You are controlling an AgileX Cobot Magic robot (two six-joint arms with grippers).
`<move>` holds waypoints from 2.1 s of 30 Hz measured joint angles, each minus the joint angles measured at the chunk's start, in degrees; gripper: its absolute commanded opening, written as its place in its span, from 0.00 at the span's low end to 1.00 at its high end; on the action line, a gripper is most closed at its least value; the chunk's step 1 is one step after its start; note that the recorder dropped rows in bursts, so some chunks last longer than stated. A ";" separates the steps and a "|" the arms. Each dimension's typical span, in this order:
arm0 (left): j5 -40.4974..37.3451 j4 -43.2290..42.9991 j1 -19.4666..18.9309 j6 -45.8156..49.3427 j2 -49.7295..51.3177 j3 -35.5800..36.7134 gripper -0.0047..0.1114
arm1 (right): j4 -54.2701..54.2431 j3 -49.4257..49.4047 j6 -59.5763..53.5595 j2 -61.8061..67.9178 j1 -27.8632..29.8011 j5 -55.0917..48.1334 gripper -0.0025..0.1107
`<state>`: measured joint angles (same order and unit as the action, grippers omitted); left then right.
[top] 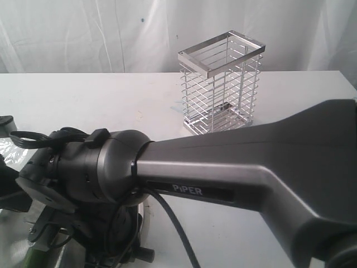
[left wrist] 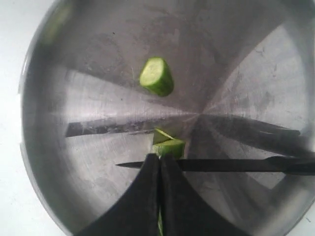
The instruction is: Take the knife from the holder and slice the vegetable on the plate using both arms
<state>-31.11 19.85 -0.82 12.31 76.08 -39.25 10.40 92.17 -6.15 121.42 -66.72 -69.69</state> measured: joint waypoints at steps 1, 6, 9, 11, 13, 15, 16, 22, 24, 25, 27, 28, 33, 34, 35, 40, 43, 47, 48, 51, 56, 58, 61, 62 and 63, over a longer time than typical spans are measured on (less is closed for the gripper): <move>0.27 0.00 0.00 0.00 0.45 0.00 0.04 | 0.00 0.00 0.00 0.00 0.00 0.00 0.02; 2.45 -0.12 0.00 -0.23 3.02 0.00 0.04 | 0.00 0.00 0.00 0.00 0.00 0.00 0.02; 3.67 -0.12 0.00 -0.23 4.42 0.00 0.04 | 0.00 0.00 0.00 0.00 0.00 0.00 0.02; 3.94 -0.12 0.00 -0.23 5.55 0.00 0.04 | 0.00 0.00 0.00 0.00 0.00 0.00 0.02; 4.30 -0.12 0.00 -0.23 6.70 0.00 0.04 | 0.00 0.00 0.00 0.00 0.00 0.00 0.02; 4.72 -0.12 0.00 -0.23 8.02 0.00 0.04 | 0.00 0.00 0.00 0.00 0.00 0.00 0.02; 4.84 -0.12 0.00 -0.23 8.54 0.00 0.04 | 0.00 0.00 0.00 0.00 0.00 0.00 0.02; 7.94 0.19 0.00 -0.23 13.35 0.00 0.04 | 0.21 0.00 0.00 0.00 0.00 0.00 0.02; 8.83 0.19 0.00 -0.23 15.56 0.00 0.04 | 0.21 0.00 -0.08 0.00 0.00 0.00 0.02; 8.75 0.32 0.00 -0.23 16.35 0.00 0.04 | 0.21 0.00 -0.24 0.00 0.00 0.00 0.02; 8.67 0.43 0.00 -0.23 17.57 -0.43 0.04 | 0.21 0.00 -0.30 0.00 0.00 0.00 0.02; 8.32 0.43 0.00 -0.23 17.86 -0.66 0.04 | 0.21 0.00 -0.38 0.00 0.00 0.00 0.02; 8.58 -0.02 -0.12 -0.90 16.85 -0.91 0.04 | 0.21 0.00 -0.44 0.00 0.00 0.00 0.02; 8.58 -0.28 -0.53 -1.62 16.50 -1.00 0.04 | 0.21 0.00 -0.44 0.00 0.00 0.00 0.02; 8.23 -1.07 -1.50 -2.30 15.78 -1.53 0.04 | 0.21 0.00 -0.44 0.00 0.00 0.00 0.02; 4.27 -1.70 -3.02 -2.94 9.40 -7.63 0.04 | 0.21 0.00 -0.44 0.00 0.00 0.00 0.02; 0.82 -1.70 -3.02 -2.94 7.53 -9.27 0.04 | 0.11 0.00 -0.44 0.00 0.00 0.00 0.02; -2.33 -0.96 -3.02 -3.06 6.94 -6.85 0.04 | 0.11 0.00 -0.44 0.00 0.00 0.00 0.02; -2.45 -0.82 -3.02 -3.06 6.74 -5.71 0.04 | 0.11 0.00 -0.44 0.00 0.00 0.00 0.02; -1.69 -0.83 -1.71 -3.06 5.65 -2.71 0.04 | 0.11 0.00 -0.44 0.00 0.00 0.00 0.02; -0.89 -0.86 1.31 -3.06 3.24 -1.91 0.04 | 0.11 0.00 -0.44 0.00 0.22 0.00 0.02; -0.74 -1.45 2.38 -3.06 3.24 -1.91 0.04 | 0.11 0.00 -0.44 0.00 0.30 0.00 0.02; -0.74 -1.86 3.21 -3.06 3.24 -1.91 0.04 | 0.11 0.00 -0.44 0.00 0.30 0.00 0.02; -0.74 -2.10 3.30 -3.06 3.24 -1.91 0.04 | 0.22 0.00 -0.44 0.00 0.30 0.00 0.02; -0.74 -2.24 3.40 -3.18 3.35 -1.91 0.04 | 0.22 0.00 -0.44 0.00 0.30 0.00 0.02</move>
<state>-31.85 17.61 2.58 9.13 79.43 -41.16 10.63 92.17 -6.58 121.42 -66.42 -69.69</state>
